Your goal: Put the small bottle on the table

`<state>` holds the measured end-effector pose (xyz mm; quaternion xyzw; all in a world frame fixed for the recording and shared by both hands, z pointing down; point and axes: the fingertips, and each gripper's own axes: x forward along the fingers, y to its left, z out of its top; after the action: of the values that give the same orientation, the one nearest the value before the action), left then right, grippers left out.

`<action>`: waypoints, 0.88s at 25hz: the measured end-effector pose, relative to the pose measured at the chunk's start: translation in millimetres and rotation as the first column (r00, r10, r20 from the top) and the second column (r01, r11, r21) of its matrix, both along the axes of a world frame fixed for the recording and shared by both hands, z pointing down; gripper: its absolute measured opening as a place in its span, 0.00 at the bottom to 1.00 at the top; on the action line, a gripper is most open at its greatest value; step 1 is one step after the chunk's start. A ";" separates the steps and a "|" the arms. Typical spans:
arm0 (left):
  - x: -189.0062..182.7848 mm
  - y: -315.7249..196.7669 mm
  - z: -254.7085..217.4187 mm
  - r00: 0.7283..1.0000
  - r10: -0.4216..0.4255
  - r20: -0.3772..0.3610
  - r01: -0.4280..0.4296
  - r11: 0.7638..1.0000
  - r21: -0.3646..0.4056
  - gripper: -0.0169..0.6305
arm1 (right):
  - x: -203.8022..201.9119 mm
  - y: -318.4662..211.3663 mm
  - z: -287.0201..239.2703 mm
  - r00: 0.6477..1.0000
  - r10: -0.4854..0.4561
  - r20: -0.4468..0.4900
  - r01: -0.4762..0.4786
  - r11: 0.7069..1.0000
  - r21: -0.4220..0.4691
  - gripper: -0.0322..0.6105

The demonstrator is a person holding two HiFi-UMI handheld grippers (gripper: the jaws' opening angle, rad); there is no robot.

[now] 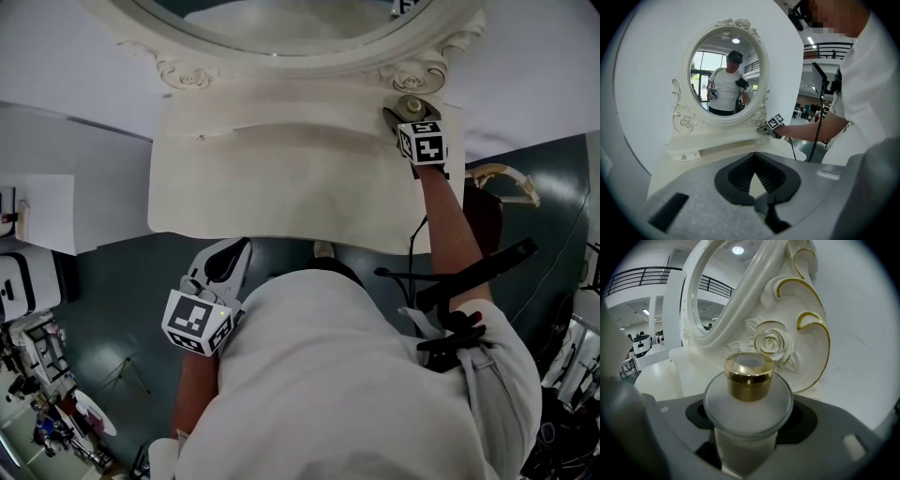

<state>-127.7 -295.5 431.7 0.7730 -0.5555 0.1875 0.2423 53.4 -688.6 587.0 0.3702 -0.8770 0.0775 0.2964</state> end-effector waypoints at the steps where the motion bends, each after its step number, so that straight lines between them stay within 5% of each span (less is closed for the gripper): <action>1: 0.1 -0.7 0.0 1.000 0.000 -0.002 0.000 1.000 -0.001 0.03 | 0.5 -0.9 0.4 1.000 0.002 0.000 -0.002 1.000 -0.003 0.58; 22: 0.4 -6.7 0.7 1.000 0.004 -0.005 -0.004 1.000 0.001 0.03 | -1.4 -7.2 5.1 0.999 0.025 0.021 -0.024 0.998 -0.063 0.60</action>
<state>-127.3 -302.2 432.4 0.7749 -0.5533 0.1855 0.2428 52.0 -695.8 592.1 0.3706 -0.8727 0.1125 0.2972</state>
